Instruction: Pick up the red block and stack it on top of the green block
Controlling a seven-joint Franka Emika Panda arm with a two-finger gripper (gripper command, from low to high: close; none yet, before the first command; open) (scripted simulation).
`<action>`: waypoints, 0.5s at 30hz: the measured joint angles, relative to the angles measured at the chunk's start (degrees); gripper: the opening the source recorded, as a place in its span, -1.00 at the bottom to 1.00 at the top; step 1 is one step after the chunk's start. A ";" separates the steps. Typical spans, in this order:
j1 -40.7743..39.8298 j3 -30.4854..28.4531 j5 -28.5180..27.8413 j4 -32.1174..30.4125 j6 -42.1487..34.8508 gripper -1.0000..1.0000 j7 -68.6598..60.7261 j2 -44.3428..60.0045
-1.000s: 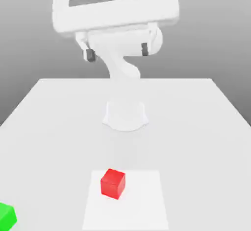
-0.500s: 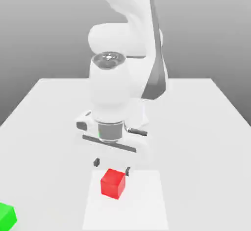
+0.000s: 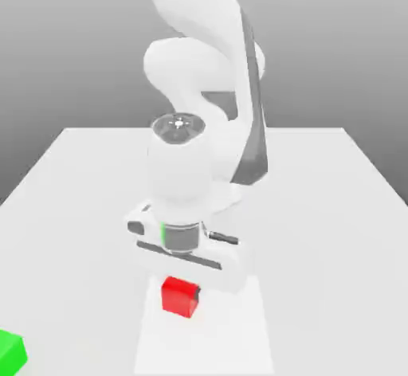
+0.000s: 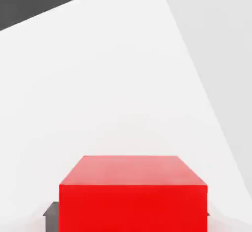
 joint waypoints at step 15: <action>-9.07 -9.77 2.96 23.32 -16.98 -1.00 30.38 6.76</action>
